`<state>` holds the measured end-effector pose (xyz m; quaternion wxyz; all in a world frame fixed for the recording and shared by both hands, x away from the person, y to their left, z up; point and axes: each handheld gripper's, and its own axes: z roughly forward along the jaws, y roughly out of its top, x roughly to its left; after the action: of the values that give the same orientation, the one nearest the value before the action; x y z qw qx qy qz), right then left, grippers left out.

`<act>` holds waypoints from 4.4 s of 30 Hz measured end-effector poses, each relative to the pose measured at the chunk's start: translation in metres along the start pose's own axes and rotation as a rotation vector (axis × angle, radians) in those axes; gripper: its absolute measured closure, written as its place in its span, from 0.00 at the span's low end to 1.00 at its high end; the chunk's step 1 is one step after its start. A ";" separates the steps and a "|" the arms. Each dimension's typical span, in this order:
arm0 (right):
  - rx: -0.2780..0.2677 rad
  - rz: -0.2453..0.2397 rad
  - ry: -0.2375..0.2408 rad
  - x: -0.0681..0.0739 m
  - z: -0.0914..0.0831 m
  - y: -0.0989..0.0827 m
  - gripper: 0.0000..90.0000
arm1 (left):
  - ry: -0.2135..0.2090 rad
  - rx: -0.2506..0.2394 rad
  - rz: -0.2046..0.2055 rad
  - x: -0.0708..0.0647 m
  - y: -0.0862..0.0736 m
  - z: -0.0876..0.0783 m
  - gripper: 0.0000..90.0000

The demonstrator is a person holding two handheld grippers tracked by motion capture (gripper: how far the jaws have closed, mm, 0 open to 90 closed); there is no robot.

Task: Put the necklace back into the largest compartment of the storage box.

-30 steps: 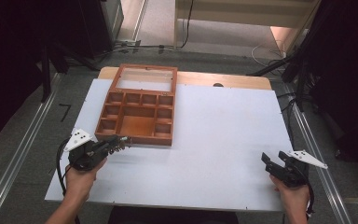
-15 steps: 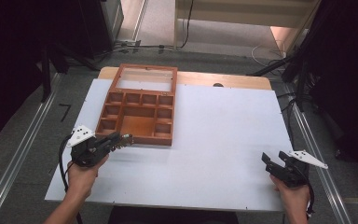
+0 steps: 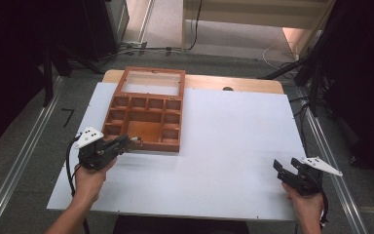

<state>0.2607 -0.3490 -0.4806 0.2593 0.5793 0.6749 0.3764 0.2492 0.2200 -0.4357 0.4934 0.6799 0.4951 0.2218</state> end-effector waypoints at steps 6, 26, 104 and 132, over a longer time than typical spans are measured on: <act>-0.001 -0.004 0.000 0.000 0.000 0.000 0.31 | 0.005 0.000 -0.002 0.000 0.004 0.004 0.97; 0.000 -0.004 0.001 0.000 0.001 0.000 0.31 | 0.020 0.004 0.002 0.004 0.011 0.014 0.97; -0.001 0.000 0.005 -0.002 0.001 0.000 0.31 | 0.092 0.053 -0.015 0.015 0.031 0.082 0.97; 0.000 -0.001 0.005 -0.002 0.001 0.000 0.31 | 0.128 0.101 -0.020 0.021 0.023 0.108 0.97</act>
<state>0.2622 -0.3505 -0.4813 0.2577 0.5779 0.6760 0.3777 0.3535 0.1899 -0.4638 0.4280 0.6831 0.5432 0.2347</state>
